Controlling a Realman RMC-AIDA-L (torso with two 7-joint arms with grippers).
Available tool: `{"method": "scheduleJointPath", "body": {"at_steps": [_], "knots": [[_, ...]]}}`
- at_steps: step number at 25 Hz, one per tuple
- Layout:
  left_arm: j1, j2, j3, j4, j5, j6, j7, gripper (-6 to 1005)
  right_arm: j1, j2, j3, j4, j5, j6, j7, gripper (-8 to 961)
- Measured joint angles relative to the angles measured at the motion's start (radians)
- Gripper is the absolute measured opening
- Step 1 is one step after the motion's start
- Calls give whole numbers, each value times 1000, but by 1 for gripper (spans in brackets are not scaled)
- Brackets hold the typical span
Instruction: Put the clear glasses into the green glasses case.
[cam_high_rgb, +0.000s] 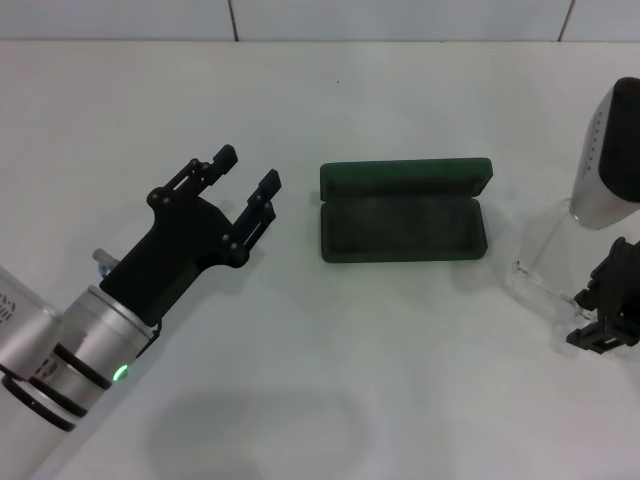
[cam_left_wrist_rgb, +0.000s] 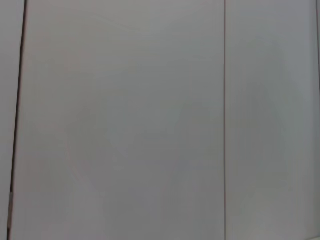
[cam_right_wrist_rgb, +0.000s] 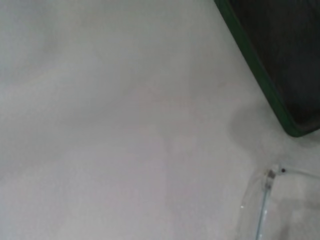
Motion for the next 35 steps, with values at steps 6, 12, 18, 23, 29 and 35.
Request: {"method": "scheduleJointPath", "body": {"at_steps": [6, 12, 18, 23, 29, 35], "knots": [[-11, 0, 2, 2, 1, -25, 0, 548, -4, 1, -12, 0, 0, 2, 4, 413], [-12, 0, 2, 8, 1, -52, 0, 547, -6, 1, -13, 0, 1, 16, 4, 369], [-12, 0, 2, 9, 1, -61, 1, 547, -7, 1, -22, 3, 1, 20, 4, 243], [-12, 0, 1, 9, 1, -62, 3, 547, -7, 1, -23, 10, 1, 24, 4, 208], [-14, 0, -6, 10, -3, -62, 3, 546, -7, 1, -21, 9, 2, 28, 0, 162], [-4, -3, -6, 12, -7, -62, 3, 546, -8, 0, 4, 2, 18, 50, -16, 132]]}}
